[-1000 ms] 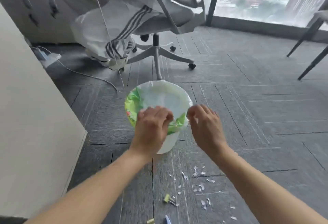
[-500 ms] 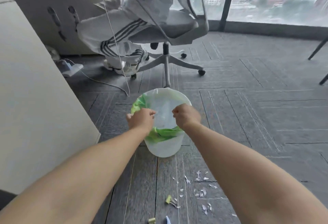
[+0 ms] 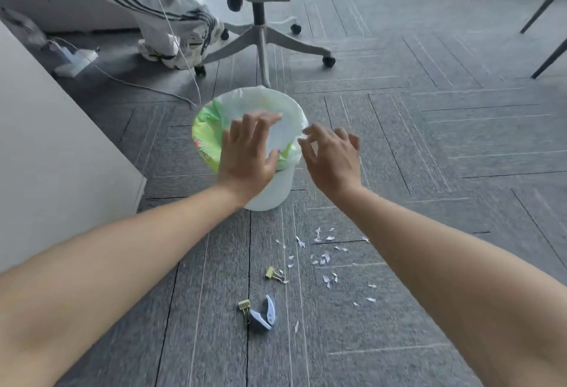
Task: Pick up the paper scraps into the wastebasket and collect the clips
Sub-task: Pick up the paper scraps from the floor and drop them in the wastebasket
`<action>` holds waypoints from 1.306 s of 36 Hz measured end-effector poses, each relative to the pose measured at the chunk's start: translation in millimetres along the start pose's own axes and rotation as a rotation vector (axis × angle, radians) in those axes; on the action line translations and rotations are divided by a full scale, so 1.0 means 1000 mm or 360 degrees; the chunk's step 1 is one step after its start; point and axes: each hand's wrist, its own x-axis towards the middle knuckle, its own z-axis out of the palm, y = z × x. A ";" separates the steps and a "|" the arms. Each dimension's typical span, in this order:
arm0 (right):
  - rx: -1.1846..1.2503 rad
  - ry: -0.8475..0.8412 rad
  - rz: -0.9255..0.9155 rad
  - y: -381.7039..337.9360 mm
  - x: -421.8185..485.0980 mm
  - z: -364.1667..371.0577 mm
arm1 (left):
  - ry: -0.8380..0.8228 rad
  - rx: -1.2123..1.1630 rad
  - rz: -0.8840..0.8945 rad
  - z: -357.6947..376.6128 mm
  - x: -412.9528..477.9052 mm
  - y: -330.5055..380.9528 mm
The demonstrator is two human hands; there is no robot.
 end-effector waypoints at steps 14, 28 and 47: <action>-0.0339 -0.0887 0.0687 0.126 -0.227 0.077 | -0.1452 -0.0288 -0.0315 0.129 -0.164 0.011; -0.0032 -0.0758 0.1017 0.116 -0.220 0.117 | -0.1490 -0.0319 -0.0557 0.155 -0.194 0.005; -0.0092 -0.0695 0.1004 0.106 -0.231 0.137 | -0.1381 -0.0354 -0.0775 0.173 -0.196 0.003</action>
